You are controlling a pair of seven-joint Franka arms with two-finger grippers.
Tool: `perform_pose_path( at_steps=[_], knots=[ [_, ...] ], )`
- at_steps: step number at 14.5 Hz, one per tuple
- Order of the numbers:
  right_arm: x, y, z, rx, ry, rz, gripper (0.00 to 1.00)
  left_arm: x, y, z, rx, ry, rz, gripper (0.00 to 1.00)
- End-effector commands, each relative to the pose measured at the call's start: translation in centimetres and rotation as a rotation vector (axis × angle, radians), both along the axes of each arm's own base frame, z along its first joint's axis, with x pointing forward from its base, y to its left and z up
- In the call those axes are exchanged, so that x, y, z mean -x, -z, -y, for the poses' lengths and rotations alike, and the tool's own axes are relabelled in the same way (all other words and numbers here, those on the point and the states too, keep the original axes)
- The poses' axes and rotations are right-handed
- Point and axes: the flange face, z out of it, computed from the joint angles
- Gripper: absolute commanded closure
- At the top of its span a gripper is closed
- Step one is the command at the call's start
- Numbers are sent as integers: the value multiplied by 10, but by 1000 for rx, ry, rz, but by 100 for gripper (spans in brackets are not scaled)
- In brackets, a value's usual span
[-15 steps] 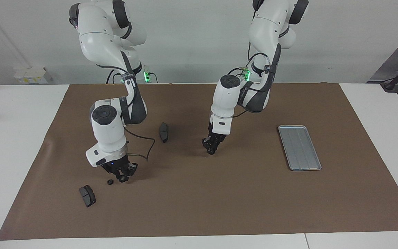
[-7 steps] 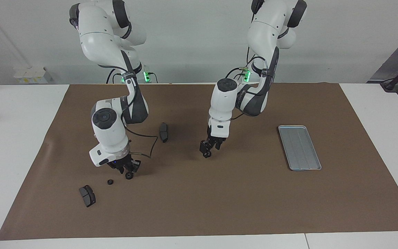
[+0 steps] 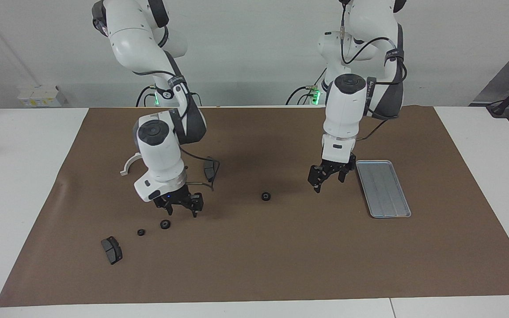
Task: Place bearing gear from tray to pile
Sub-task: 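Withdraw the left gripper while the right gripper grasps the mid-mat gear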
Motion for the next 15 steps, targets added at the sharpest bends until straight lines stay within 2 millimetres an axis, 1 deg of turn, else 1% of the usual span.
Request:
perform_pose_path(
  at_steps=[1,3,5,6,7,8,10,11,12,13,15],
  knots=[
    [21,-3,-62,-41,11,30,17,8,-17,-39,-26,168,-86,0],
    [36,-2,-106,-66,-27,57,17,9,-30,-72,-42,263,-139,0],
    [56,7,-148,-71,-41,51,17,14,-54,-100,-67,343,-157,0],
    [61,13,-164,-68,-53,69,17,17,-66,-113,-77,369,-164,0],
    [67,22,-176,-59,-65,87,17,22,-76,-130,-84,371,-179,0],
    [74,31,-187,-45,-79,86,17,26,-84,-141,-83,370,-189,0],
    [86,44,-208,-19,-132,90,22,33,-110,-152,-83,367,-193,0],
    [91,53,-215,-8,-156,92,23,34,-116,-163,-84,369,-212,0],
    [92,56,-218,-8,-157,91,23,34,-125,-166,-85,389,-221,0],
    [98,59,-225,-9,-162,86,23,35,-139,-169,-86,411,-227,0],
    [99,65,-226,-4,-165,79,23,36,-162,-177,-61,426,-232,0]
  ],
)
